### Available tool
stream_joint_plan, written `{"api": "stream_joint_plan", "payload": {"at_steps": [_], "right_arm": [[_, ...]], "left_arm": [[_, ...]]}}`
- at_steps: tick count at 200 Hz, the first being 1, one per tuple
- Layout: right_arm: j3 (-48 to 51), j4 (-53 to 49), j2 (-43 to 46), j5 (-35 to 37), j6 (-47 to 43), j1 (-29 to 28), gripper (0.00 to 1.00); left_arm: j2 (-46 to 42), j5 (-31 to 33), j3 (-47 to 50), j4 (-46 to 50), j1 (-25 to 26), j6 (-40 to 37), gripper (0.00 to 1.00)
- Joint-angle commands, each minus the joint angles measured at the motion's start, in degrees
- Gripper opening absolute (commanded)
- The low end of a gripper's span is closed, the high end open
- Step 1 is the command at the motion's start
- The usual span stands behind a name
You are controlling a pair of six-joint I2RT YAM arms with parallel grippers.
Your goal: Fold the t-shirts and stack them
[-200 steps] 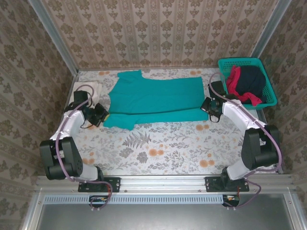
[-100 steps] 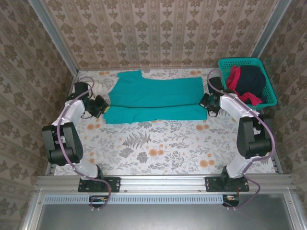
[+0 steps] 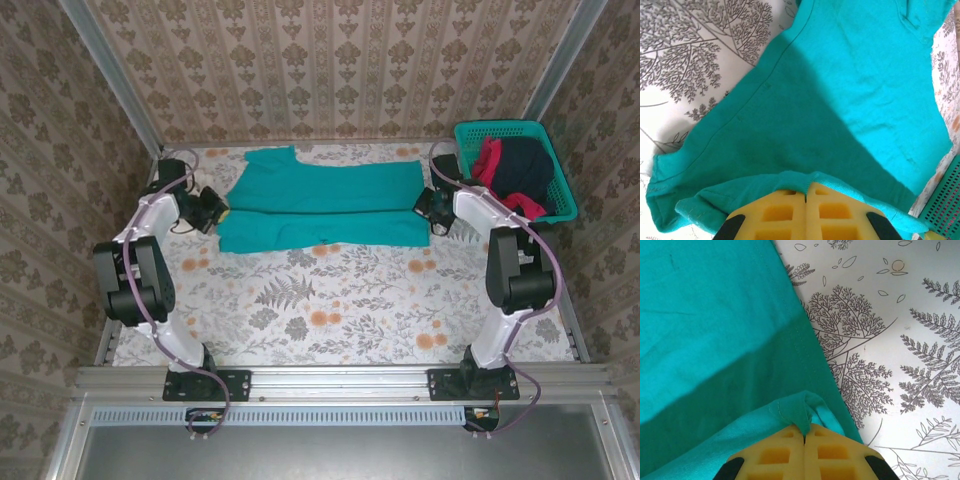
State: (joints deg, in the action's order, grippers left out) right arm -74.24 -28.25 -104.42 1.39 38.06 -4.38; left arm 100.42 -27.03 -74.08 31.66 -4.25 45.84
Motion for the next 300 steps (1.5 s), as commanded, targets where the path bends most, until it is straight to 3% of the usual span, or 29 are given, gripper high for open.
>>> {"api": "stream_joint_plan", "payload": {"at_steps": [1,176,184,209,228,237,254,300], "right_arm": [[-2.79,0.92,-2.21,0.37,-0.22,0.86,0.0],[-9.68,-0.14,-10.16,-0.53,-0.74,1.79,0.0],[-9.63,-0.1,-9.99,-1.07,-0.91,1.79,0.04],[-7.21,2.74,-6.15,-2.31,-2.6,1.76,0.47],[-2.09,6.11,-0.77,-0.62,-2.78,1.74,0.6],[0.7,7.76,1.38,-0.33,-2.78,1.67,0.63],[4.25,8.46,3.59,-1.44,-2.34,1.49,0.65],[7.64,7.1,1.61,-3.3,-1.5,1.01,0.52]], "left_arm": [[2.31,0.93,-4.57,1.03,0.61,-2.12,0.0],[13.3,-0.64,-11.17,1.5,1.81,-4.04,0.01],[13.23,-0.87,-11.02,1.23,1.89,-4.06,0.08],[11.05,-1.22,-9.67,0.34,2.32,-4.74,0.34],[6.89,0.84,-6.87,-0.99,2.71,-4.82,0.59],[4.55,2.68,-5.3,-1.51,3.35,-4.81,0.74],[1.39,4.75,-3.04,-2.13,5.43,-4.75,0.88],[0.64,4.11,4.85,-11.51,9.64,0.67,0.89]]}}
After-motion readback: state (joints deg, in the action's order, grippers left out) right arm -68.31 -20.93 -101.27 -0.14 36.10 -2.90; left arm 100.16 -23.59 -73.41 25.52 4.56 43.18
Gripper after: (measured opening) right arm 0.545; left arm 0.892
